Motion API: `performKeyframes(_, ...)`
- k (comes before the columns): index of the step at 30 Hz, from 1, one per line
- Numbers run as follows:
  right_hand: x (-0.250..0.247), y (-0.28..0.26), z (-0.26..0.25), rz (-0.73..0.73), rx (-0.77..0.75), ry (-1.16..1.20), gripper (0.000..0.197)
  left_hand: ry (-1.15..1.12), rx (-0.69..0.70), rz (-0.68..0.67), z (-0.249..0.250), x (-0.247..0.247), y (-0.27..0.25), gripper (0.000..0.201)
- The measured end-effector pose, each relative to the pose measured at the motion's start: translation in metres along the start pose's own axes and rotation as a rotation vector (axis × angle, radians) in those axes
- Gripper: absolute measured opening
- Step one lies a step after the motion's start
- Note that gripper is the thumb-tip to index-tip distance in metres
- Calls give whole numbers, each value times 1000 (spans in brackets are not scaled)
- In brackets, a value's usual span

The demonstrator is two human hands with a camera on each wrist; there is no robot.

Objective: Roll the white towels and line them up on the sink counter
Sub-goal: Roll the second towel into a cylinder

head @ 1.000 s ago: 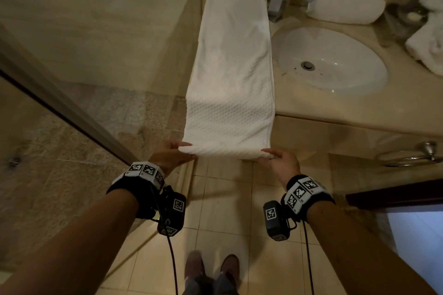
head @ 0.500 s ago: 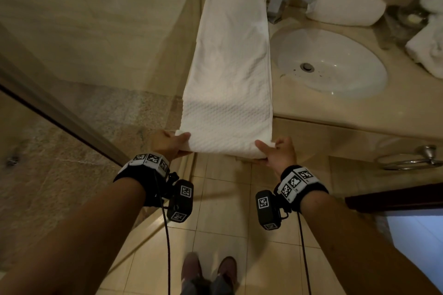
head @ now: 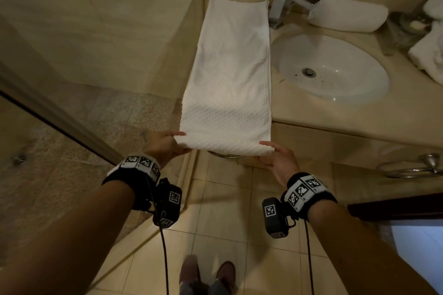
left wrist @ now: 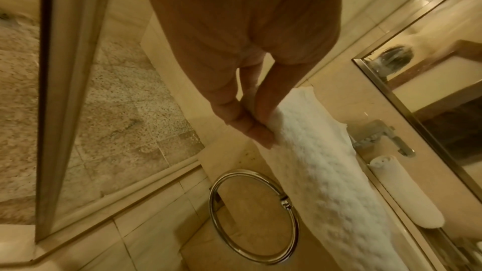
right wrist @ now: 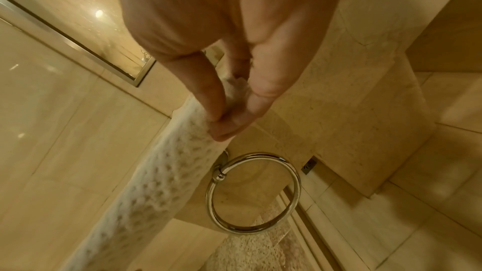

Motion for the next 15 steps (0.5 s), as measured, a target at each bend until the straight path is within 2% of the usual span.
performKeyframes(2, 0, 1, 1, -4, -2, 6, 32, 18, 49, -9, 1, 0, 0, 35)
performKeyframes(4, 1, 2, -1, -10, -1, 64, 26, 27, 63, 37, 0, -3, 0, 29)
performKeyframes(8, 0, 4, -16, -23, -41, -35, 19, 117, 64, 152, -1, -11, 9, 35)
performKeyframes(12, 3, 14, -26, -15, -48, -93, 31, 109, 52, 232, 4, -17, 18, 38)
performKeyframes(15, 5, 16, -33, 30, -43, -3, 37, 36, 103, 292, 14, -19, 15, 35)
Point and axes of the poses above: each hand's wrist, its own y-axis towards the middle knuckle, its own x-axis out of the palm, z = x × y, the point moved 9 cm from there along y, towards the middle knuckle, and after that the axes turned 11 degrees about z, right-handed, at the moved point
